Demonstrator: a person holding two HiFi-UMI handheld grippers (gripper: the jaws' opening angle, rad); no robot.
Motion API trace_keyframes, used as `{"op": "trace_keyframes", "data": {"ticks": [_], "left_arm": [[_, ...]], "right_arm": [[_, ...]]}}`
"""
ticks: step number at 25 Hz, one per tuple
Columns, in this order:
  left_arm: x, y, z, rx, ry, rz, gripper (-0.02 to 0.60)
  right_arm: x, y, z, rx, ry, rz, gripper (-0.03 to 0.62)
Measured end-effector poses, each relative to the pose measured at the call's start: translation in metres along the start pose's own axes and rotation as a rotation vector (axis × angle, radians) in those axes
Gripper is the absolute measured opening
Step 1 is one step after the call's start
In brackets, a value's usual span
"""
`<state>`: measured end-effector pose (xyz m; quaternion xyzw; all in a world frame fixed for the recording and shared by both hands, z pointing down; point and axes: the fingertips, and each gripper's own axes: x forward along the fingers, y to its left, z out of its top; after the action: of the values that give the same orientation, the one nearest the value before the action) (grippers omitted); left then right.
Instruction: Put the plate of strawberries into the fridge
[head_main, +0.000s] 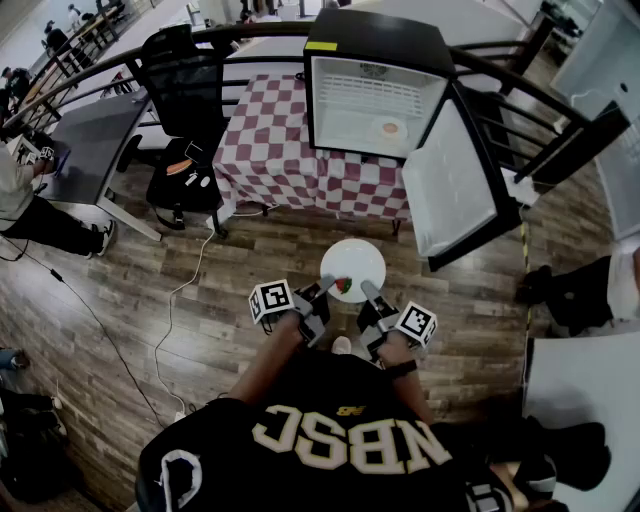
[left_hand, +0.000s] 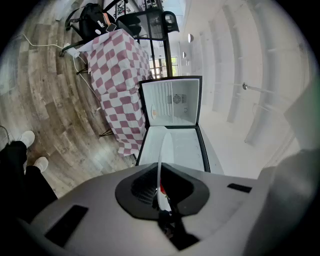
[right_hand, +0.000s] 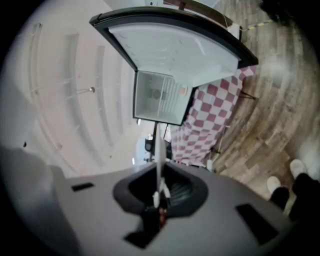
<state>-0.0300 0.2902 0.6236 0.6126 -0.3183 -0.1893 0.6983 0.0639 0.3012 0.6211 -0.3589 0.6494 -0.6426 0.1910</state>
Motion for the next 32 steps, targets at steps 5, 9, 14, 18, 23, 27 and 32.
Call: {"op": "trace_keyframes", "data": {"ticks": [5,9,14,18,23,27,32], "left_arm": [[0.009,0.005,-0.018,0.001,0.005,0.004,0.028],[0.021,0.003,-0.035,0.008,0.022,0.011,0.028],[0.035,-0.002,-0.053,0.024,0.047,0.011,0.028],[0.045,-0.003,-0.063,0.041,0.056,0.007,0.028],[0.043,0.005,-0.067,0.027,0.039,0.035,0.028],[0.048,0.009,-0.062,0.018,0.038,0.043,0.028],[0.069,0.010,-0.042,0.005,0.056,0.037,0.028]], "right_arm": [[-0.016,-0.011,0.007,0.006,-0.005,-0.005,0.044],[-0.033,-0.018,0.018,0.023,-0.022,-0.018,0.044],[-0.050,-0.020,0.032,0.022,-0.038,-0.002,0.044],[-0.058,-0.023,0.040,-0.021,-0.035,0.006,0.044],[-0.056,-0.029,0.041,-0.012,-0.018,0.013,0.044],[-0.052,-0.032,0.044,-0.007,-0.016,0.009,0.044],[-0.032,-0.036,0.064,0.002,-0.044,0.010,0.044]]}}
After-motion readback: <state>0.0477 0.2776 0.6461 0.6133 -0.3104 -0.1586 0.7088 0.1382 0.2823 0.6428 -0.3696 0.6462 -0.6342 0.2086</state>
